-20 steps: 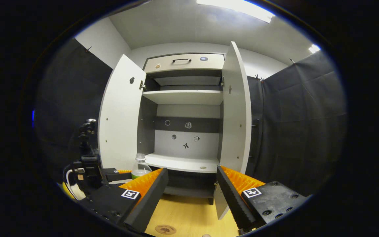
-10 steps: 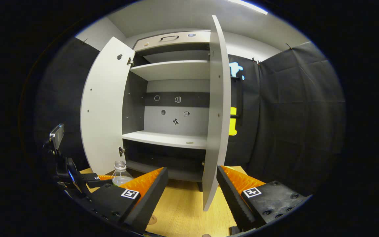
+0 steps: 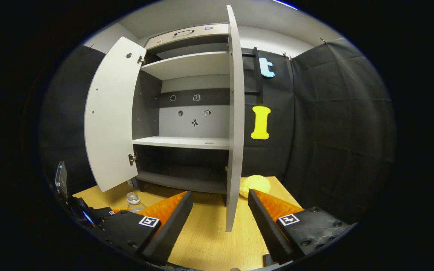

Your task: Grasp the bottle in the cabinet with the left hand and place it on the coaster, then close the right door with the right hand and the left door with the left hand.

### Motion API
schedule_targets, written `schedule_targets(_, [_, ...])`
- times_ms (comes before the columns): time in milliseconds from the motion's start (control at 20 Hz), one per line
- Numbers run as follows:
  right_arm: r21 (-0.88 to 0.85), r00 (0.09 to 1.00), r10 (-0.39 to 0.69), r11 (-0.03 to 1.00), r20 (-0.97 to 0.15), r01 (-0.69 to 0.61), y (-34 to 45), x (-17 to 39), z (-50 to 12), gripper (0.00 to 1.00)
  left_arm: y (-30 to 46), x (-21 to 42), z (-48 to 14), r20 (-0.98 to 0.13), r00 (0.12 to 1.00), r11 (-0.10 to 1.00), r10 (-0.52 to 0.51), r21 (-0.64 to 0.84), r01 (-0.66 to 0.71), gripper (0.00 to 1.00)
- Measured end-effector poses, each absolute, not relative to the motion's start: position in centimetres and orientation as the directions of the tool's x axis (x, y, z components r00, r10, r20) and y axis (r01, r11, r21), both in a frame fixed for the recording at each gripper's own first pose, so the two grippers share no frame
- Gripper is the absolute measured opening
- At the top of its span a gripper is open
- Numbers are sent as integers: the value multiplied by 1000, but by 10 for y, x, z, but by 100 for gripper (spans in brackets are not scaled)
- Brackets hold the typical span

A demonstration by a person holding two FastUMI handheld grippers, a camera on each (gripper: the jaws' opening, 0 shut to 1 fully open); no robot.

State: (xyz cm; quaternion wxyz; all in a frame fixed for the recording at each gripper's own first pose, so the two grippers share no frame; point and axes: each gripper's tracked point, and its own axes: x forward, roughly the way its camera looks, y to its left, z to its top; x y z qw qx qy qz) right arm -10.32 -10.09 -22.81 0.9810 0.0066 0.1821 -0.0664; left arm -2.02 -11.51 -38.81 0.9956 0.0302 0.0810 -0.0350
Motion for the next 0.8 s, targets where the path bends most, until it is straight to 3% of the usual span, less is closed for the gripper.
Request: schedule_targets(800, [-14, 909, -92, 995, -407, 95, -95, -114, -248, 98, -104, -36, -409, -189, 982, 997, -18, 77, 33, 80])
